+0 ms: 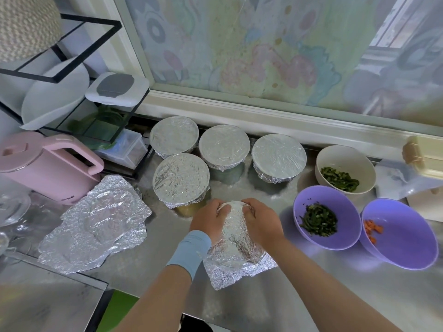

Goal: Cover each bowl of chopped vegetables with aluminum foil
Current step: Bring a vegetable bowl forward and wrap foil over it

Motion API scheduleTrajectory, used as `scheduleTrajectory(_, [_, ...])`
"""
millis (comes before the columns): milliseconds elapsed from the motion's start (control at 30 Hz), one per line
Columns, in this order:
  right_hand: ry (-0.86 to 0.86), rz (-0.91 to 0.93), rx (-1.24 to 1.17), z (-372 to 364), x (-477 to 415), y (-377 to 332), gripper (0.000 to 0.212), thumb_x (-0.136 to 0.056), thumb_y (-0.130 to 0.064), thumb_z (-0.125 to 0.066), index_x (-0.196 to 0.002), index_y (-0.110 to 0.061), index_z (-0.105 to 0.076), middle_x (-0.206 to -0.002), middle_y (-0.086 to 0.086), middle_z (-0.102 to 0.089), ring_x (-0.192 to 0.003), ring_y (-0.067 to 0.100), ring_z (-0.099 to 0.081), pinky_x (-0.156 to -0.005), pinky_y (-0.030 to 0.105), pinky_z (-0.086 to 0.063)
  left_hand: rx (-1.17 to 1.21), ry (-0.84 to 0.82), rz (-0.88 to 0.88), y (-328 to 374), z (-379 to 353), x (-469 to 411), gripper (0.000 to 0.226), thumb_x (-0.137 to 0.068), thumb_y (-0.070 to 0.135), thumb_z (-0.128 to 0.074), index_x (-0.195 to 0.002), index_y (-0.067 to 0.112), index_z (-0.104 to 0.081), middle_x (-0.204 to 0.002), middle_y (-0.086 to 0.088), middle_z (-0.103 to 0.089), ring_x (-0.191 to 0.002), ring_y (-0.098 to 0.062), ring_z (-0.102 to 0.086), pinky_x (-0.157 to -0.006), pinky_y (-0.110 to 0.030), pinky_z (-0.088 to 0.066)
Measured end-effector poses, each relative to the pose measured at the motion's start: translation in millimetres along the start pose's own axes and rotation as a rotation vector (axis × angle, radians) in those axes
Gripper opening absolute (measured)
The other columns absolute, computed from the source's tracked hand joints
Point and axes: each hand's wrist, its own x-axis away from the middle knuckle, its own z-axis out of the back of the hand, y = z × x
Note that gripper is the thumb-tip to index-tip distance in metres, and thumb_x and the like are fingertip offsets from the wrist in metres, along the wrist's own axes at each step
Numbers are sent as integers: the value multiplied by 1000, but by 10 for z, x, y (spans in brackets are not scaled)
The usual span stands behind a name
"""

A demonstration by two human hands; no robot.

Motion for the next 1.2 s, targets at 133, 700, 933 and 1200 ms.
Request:
scheduleTrajectory(133, [-83, -21, 28, 28, -67, -10, 24, -99, -38, -43, -112, -32, -62, -93, -8, -66, -93, 19, -62, -73, 28, -42, -28, -42, 28, 19, 30, -6, 35, -99, 47, -43, -114, 20, -60, -103, -2, -65, -89, -21, -59, -78, -32, -45])
scheduleTrajectory(700, [-117, 86, 141, 35, -75, 21, 27, -102, -34, -37, -117, -28, -59, -99, -4, -67, -95, 21, -60, -78, 33, -46, 29, 23, -84, 42, -3, -3, 25, -101, 32, -45, -112, 23, -65, -98, 5, -67, -87, -15, -61, -78, -28, -48])
scheduleTrajectory(933, [171, 77, 146, -82, 298, 9, 37, -100, -19, -42, -136, -18, -50, -133, -1, -54, -120, 25, -51, -97, 39, -43, -204, 4, -398, 48, -59, 36, 38, -102, 17, -40, -139, 22, -50, -137, 7, -53, -128, -11, -43, -108, -30, -37])
scheduleTrajectory(1200, [150, -141, -179, -41, 316, 30, 27, -101, -27, -40, -117, -33, -60, -99, -15, -67, -91, 12, -60, -74, 26, -41, -296, 42, -320, 101, -124, 80, 34, -102, 35, -35, -131, 27, -50, -128, 10, -54, -117, -12, -48, -95, -30, -43])
